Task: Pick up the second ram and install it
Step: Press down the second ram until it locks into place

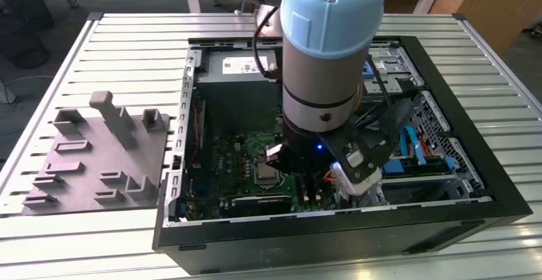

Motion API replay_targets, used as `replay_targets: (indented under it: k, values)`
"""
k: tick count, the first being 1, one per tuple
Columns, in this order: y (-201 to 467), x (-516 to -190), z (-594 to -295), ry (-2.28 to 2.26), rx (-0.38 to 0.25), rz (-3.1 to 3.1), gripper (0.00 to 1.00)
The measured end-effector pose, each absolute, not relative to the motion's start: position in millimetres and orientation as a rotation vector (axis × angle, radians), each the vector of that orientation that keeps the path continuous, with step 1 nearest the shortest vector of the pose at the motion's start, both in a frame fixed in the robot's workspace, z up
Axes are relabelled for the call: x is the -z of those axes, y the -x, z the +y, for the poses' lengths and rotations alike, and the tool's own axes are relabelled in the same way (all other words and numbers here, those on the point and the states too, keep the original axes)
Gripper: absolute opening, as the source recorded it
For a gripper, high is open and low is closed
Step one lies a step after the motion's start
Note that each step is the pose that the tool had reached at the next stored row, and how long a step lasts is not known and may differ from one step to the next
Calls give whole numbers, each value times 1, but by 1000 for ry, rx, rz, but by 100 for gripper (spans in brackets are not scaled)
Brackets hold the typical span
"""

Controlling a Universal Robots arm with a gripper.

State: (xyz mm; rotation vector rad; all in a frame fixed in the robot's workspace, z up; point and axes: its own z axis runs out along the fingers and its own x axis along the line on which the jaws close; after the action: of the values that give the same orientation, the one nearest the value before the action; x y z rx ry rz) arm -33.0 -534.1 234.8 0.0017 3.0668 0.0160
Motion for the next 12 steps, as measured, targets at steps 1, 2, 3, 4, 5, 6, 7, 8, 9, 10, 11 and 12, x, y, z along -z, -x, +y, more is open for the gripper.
replay_targets:
  k: [1,2,3,4,5,6,7,8,9,10,11,12]
  values:
    - [33,-235,-531,-1,-5,3067,10]
    - [33,-235,-528,-1,6,3067,10]
    - [33,-235,-523,0,13,3068,10]
    - [33,-235,-519,0,18,3068,10]
    - [33,-234,-515,0,22,3069,10]
    - [33,-234,-511,0,26,3069,10]
    - [33,-234,-506,0,29,3070,10]
    - [33,-233,-502,0,30,3070,10]
    - [33,-233,-497,0,31,3070,10]
    - [33,-233,-493,0,31,3070,10]
    - [33,-232,-488,0,31,3070,10]
    - [33,-232,-484,0,31,3070,10]
